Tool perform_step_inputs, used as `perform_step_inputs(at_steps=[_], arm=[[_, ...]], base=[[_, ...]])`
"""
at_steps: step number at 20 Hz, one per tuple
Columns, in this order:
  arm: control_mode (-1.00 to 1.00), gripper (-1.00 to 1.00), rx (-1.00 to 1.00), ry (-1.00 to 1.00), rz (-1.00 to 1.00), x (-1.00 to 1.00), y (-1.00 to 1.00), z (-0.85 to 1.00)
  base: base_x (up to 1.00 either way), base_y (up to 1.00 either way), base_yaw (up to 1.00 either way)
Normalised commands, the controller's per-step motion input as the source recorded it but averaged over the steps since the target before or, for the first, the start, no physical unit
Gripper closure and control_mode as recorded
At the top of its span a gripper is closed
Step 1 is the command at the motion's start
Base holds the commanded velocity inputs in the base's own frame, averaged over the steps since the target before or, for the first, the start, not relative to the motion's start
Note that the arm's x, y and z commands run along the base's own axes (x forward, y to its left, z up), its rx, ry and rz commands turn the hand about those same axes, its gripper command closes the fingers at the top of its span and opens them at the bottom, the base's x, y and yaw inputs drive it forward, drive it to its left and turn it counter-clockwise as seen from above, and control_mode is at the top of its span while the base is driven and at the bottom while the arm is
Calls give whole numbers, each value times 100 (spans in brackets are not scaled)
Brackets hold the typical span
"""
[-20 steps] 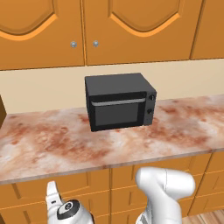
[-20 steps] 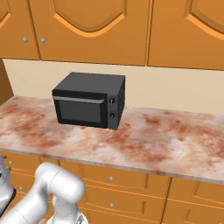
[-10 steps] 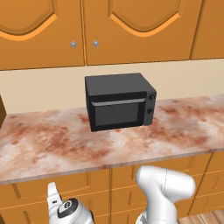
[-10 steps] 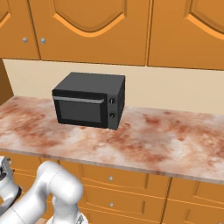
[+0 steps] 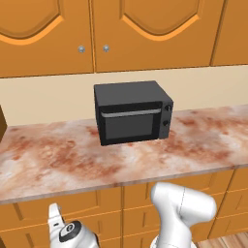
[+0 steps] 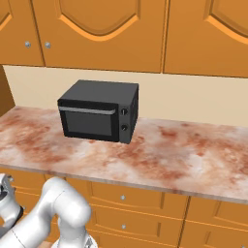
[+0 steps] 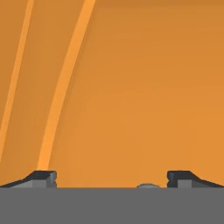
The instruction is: Take the pizza cutter from the drawer on the left and place it on the dining counter for cutting.
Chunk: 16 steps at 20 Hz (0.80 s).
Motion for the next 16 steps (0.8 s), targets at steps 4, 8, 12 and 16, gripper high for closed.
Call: perform_step_inputs(at_steps=[4,8,12,16], arm=[[-100,-100,0,-1,0,16,1,-6],[-100,-100,0,0,0,14,0,-2],[-100,-100,0,0,0,6,0,0],[-100,-100,0,-1,0,0,0,0]], base=[[0,0,0],[0,0,0],[0,0,0],[0,0,0]])
